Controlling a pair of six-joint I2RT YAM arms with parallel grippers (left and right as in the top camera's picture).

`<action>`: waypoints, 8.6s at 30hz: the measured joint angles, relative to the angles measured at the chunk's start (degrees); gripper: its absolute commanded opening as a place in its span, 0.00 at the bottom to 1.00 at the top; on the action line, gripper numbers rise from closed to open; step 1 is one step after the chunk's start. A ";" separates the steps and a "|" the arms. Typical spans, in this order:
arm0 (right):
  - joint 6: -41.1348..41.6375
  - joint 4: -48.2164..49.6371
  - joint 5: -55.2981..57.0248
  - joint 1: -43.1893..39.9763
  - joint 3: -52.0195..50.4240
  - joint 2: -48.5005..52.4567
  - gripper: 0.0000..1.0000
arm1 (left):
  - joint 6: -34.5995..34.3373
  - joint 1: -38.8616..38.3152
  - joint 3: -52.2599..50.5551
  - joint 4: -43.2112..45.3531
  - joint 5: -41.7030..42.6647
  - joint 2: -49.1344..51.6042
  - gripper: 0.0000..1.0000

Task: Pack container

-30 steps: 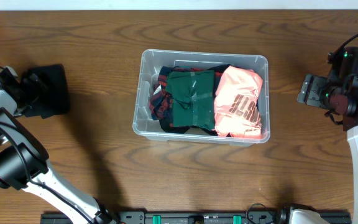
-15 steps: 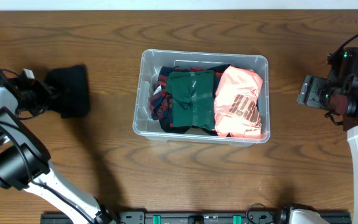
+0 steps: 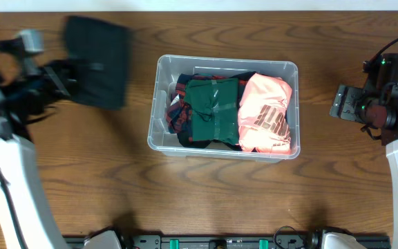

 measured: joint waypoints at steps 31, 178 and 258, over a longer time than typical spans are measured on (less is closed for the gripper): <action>0.00 -0.85 -1.44 0.00 0.00 0.00 0.86 | -21.22 -37.11 -5.49 1.64 -32.65 20.00 0.42; -5.81 14.69 -3.50 8.79 0.00 7.80 0.99 | -17.09 -24.28 -1.46 -10.21 -56.50 8.96 0.98; -22.43 53.02 -6.34 6.14 -74.51 -73.55 0.99 | -11.34 -23.76 -41.05 -18.71 -56.52 -56.72 0.98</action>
